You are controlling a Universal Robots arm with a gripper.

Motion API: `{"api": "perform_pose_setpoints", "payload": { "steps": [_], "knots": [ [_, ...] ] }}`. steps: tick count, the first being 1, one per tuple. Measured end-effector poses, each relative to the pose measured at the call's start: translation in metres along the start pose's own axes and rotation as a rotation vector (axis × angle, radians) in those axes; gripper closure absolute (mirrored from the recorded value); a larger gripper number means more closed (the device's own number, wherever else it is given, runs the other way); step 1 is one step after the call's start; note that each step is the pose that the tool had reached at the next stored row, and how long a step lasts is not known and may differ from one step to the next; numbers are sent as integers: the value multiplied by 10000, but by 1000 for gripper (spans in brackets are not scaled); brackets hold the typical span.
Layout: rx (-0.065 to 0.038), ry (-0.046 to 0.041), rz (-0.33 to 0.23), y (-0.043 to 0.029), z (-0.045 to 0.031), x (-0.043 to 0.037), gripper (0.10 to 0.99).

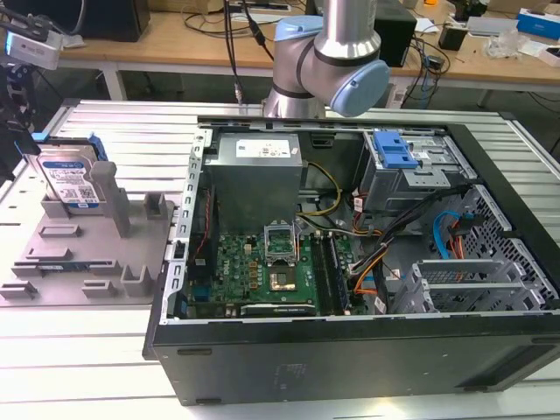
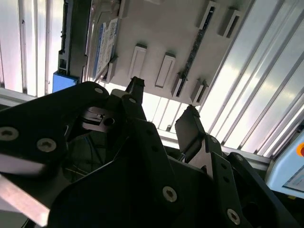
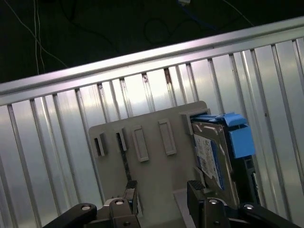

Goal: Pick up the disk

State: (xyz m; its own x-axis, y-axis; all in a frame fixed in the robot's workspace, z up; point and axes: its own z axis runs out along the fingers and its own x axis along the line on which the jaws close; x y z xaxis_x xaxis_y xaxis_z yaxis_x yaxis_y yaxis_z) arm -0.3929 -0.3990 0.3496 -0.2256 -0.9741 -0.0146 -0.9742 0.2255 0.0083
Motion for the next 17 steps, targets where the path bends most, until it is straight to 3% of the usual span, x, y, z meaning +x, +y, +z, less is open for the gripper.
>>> {"api": "perform_pose_setpoints", "payload": {
  "steps": [2,10,17],
  "knots": [
    [-1,0,-31,-1,1,-2,545],
    [-16,12,-1027,7,6,-40,545],
    [-17,26,-1269,69,17,-306,545]
  ]
}}
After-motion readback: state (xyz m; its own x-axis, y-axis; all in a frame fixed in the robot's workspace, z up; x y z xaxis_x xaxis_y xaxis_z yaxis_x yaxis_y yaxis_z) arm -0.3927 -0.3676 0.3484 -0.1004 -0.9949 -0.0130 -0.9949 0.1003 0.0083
